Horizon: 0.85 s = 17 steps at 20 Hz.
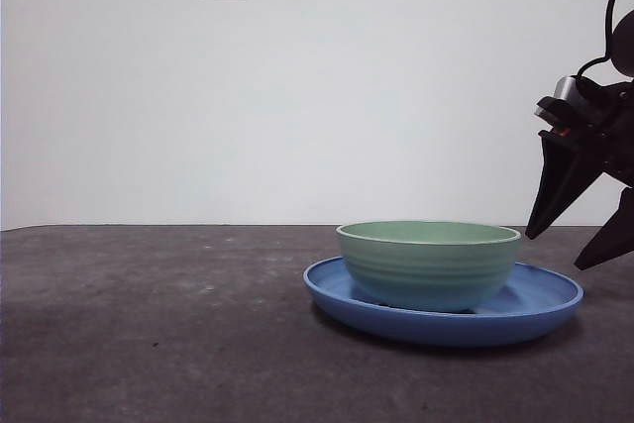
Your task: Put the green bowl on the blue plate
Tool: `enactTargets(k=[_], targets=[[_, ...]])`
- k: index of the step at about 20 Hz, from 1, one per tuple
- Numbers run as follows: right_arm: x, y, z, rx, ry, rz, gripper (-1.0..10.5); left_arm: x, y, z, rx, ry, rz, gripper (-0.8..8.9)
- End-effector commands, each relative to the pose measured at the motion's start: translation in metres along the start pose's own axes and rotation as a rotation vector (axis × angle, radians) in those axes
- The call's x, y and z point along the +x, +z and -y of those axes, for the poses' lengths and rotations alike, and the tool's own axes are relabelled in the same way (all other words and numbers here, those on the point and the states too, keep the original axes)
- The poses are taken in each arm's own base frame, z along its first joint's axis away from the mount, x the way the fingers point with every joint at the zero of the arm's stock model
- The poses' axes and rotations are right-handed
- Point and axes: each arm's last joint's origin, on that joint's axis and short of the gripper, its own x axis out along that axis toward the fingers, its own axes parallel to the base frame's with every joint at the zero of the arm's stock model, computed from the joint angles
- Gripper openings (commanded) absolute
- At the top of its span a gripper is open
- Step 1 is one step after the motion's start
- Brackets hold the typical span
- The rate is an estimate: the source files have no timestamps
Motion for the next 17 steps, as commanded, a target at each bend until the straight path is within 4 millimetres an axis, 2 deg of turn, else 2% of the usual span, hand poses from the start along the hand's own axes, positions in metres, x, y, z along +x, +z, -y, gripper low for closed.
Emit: enactTargets(k=[1, 9, 14, 17], targets=[[0.002, 0.004, -0.002, -0.036, 0.017, 0.002, 2.7, -0.001, 0.002, 0.001, 0.026, -0.013, 0.013, 6.80], [0.006, 0.004, -0.002, -0.043, 0.047, -0.012, 2.7, -0.001, 0.002, 0.001, -0.020, -0.014, 0.014, 6.80], [0.023, 0.002, 0.007, -0.011, 0.065, -0.066, 2.6, -0.001, 0.002, 0.001, -0.031, -0.014, 0.014, 6.80], [0.031, 0.000, 0.010, 0.001, 0.065, -0.093, 1.9, -0.001, 0.002, 0.001, -0.031, -0.014, 0.013, 6.80]])
